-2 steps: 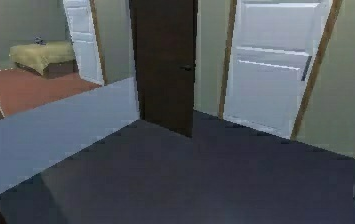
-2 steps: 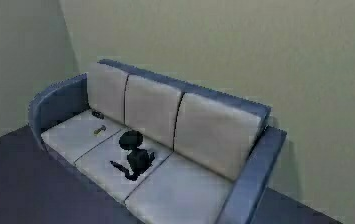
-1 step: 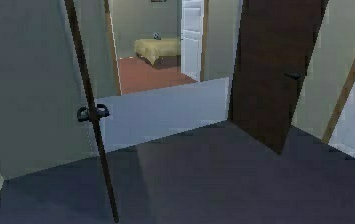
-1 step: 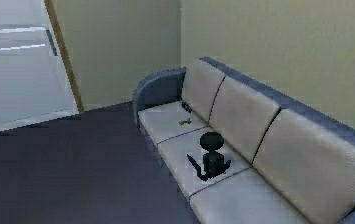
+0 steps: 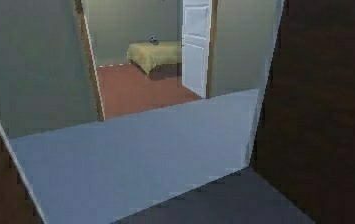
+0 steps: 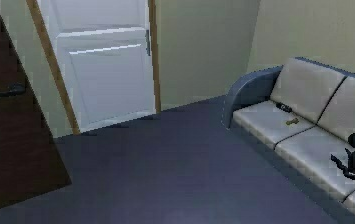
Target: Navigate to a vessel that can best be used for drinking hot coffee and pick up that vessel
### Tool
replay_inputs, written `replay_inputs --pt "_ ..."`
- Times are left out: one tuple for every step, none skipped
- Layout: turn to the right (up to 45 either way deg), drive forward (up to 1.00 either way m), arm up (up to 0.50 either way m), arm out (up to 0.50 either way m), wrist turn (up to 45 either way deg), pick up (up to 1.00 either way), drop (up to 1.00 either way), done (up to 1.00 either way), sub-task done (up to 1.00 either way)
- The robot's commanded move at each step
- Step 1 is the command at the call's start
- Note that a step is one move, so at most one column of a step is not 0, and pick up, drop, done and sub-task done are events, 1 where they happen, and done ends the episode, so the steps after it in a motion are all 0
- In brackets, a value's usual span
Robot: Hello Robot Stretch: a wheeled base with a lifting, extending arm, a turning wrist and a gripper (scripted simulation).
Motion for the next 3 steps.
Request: replay_inputs --pt "0.0 0.1 0.0 0.0 0.0 0.0 0.0 0.0 0.0" --pt "-12.0 0.0 0.0 0.0 0.0 0.0 0.0 0.0 0.0" --pt "-3.0 0.0 0.0 0.0 0.0 0.0 0.0 0.0 0.0"
